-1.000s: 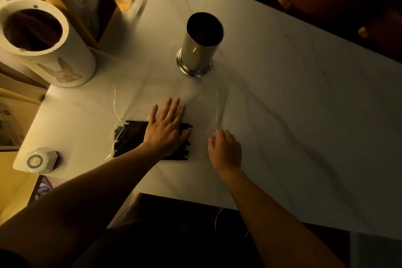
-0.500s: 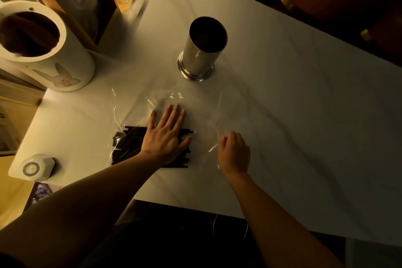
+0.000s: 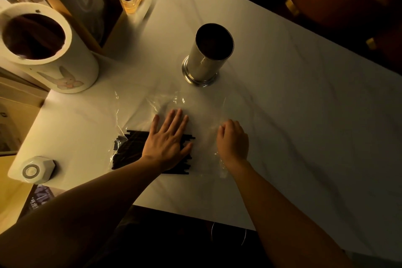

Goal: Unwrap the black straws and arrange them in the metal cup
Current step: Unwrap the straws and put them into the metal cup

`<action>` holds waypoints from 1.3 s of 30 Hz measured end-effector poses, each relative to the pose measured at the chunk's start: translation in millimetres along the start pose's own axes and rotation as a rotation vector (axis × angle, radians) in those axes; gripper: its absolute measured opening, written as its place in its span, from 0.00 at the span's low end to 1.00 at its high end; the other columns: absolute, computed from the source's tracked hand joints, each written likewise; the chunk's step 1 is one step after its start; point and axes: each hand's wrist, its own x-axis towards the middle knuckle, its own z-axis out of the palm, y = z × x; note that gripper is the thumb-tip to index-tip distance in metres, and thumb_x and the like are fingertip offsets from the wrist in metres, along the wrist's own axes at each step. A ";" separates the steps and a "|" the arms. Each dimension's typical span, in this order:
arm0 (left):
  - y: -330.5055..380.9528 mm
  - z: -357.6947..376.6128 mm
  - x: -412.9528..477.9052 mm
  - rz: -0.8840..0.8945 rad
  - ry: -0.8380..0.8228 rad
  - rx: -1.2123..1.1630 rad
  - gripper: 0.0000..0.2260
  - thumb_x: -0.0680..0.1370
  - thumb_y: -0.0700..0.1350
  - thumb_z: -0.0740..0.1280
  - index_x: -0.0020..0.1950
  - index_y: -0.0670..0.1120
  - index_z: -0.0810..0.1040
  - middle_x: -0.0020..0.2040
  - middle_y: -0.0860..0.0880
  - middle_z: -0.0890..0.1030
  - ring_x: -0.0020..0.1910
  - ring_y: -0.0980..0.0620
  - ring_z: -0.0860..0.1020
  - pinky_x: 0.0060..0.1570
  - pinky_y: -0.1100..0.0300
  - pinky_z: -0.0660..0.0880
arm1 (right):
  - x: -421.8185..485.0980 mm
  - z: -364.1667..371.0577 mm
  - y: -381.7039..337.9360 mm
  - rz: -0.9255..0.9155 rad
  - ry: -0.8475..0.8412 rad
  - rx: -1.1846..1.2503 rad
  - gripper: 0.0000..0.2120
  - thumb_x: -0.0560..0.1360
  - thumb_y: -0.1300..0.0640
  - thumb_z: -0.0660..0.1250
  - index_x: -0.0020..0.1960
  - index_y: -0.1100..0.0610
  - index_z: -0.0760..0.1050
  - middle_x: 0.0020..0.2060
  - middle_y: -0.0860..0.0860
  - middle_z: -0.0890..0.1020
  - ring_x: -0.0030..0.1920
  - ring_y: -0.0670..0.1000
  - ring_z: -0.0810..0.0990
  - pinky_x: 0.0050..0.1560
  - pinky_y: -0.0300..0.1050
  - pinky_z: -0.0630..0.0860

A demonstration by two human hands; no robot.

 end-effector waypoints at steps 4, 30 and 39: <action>-0.3 -1.4 0.5 0.000 -0.013 -0.003 0.37 0.82 0.71 0.43 0.85 0.53 0.40 0.85 0.48 0.39 0.82 0.48 0.34 0.81 0.37 0.39 | 0.1 -2.5 10.9 0.085 0.018 0.047 0.09 0.79 0.55 0.60 0.44 0.59 0.72 0.43 0.56 0.78 0.41 0.59 0.78 0.39 0.51 0.75; 0.2 -2.6 0.2 0.021 0.007 -0.004 0.37 0.82 0.70 0.45 0.85 0.52 0.42 0.85 0.46 0.40 0.83 0.47 0.37 0.81 0.37 0.41 | 48.7 -5.4 5.9 0.119 0.032 0.204 0.05 0.75 0.55 0.64 0.44 0.57 0.72 0.45 0.57 0.77 0.43 0.61 0.78 0.43 0.53 0.76; -0.7 -0.8 -0.5 0.028 0.043 0.011 0.37 0.82 0.69 0.46 0.85 0.50 0.45 0.86 0.45 0.44 0.84 0.47 0.40 0.81 0.37 0.42 | 81.8 -11.6 -3.7 0.171 0.101 0.266 0.09 0.79 0.57 0.61 0.49 0.61 0.76 0.50 0.61 0.79 0.50 0.63 0.77 0.50 0.53 0.73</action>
